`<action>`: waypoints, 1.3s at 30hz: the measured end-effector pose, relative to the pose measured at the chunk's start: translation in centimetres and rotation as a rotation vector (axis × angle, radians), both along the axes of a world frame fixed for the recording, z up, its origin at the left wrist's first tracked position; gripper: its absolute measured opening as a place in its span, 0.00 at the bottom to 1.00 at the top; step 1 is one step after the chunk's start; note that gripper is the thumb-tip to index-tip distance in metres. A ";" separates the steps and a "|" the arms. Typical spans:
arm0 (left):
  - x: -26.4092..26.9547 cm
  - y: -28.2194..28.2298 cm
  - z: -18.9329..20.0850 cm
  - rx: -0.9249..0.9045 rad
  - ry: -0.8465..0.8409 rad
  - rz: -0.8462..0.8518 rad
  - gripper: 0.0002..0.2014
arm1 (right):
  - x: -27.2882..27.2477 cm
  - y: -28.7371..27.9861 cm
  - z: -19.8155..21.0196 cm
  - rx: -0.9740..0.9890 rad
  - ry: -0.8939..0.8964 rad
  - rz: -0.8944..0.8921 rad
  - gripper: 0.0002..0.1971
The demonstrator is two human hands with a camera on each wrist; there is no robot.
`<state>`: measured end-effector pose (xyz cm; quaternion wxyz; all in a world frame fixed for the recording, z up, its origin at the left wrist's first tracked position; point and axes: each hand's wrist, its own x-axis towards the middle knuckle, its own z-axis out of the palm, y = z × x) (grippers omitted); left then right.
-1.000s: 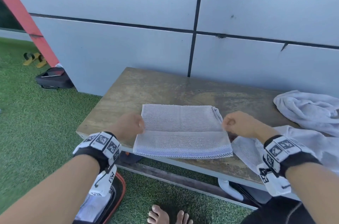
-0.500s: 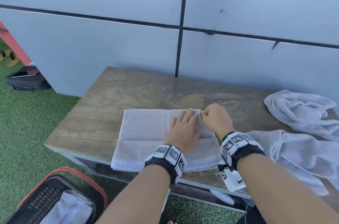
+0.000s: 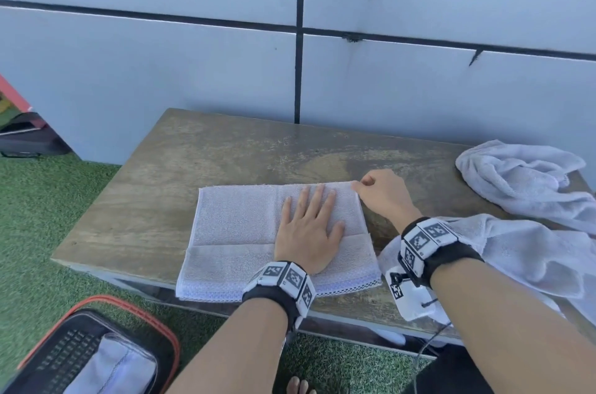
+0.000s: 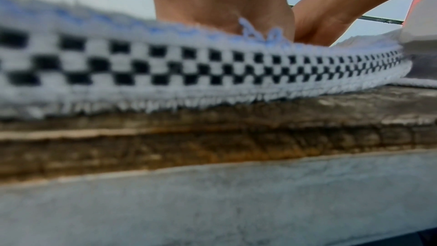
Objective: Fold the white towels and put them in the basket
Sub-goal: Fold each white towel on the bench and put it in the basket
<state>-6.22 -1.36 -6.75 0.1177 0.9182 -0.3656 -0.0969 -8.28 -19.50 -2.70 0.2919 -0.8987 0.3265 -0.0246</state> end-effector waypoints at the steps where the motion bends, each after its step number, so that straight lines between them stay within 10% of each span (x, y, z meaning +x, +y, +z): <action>1: 0.1 0.0 0.0 0.006 0.006 -0.001 0.32 | 0.0 0.1 -0.1 -0.021 -0.002 -0.001 0.13; 7: 0.6 0.0 0.4 0.028 0.090 -0.027 0.31 | -1.1 1.5 0.4 0.010 -0.053 -0.011 0.08; 13: 2.6 1.5 4.9 -0.128 0.526 -0.043 0.22 | -4.7 3.7 1.8 -0.119 0.088 0.372 0.09; 18: 3.2 7.5 6.7 -0.027 0.250 -0.063 0.10 | -6.6 5.1 2.0 -0.192 0.201 0.585 0.17; 31: 3.9 14.6 7.4 0.324 0.209 0.076 0.29 | -6.3 7.3 2.6 -0.328 0.382 0.595 0.19; 39: 5.0 18.1 8.8 0.214 0.231 0.064 0.18 | -5.9 6.6 3.5 -0.264 0.416 0.619 0.15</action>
